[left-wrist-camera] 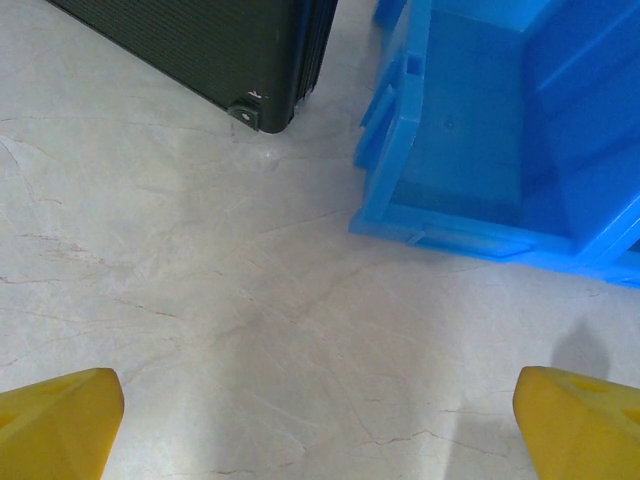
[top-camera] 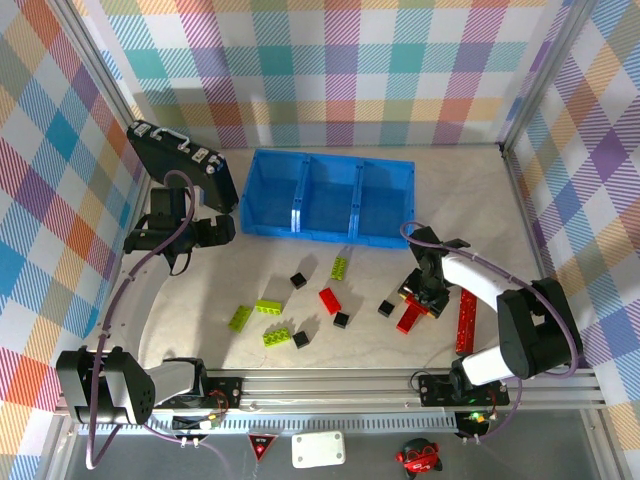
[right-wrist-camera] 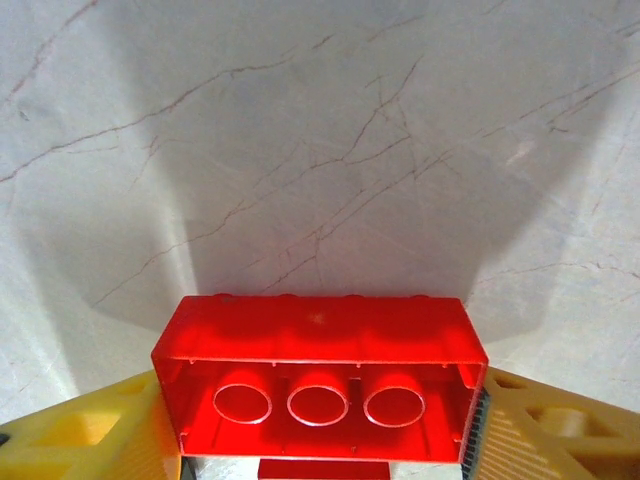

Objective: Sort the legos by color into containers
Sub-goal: Pick up the lego from the bottom-right of the table, then rotate the container at the top-center of the table.

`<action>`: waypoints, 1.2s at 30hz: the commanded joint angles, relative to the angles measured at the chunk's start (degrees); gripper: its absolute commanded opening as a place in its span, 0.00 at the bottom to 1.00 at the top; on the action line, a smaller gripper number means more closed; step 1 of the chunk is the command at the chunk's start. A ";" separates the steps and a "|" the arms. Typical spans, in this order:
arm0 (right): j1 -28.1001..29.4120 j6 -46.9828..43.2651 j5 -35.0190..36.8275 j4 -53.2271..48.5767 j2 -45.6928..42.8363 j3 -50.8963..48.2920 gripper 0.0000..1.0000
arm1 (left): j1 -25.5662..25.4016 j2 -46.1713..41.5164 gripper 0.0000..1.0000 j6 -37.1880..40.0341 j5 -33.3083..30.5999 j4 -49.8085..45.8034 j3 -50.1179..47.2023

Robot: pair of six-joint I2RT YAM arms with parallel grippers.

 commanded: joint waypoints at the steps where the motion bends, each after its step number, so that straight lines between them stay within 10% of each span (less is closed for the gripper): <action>1: 0.80 -0.53 0.85 -0.19 -0.54 -0.74 0.63 | 0.80 -0.39 1.00 -0.52 -0.83 -1.76 1.80; 36: 4.10 -16.83 -0.54 -6.07 6.61 26.61 0.59 | 0.80 -1.21 1.00 -0.50 -1.80 -2.25 1.46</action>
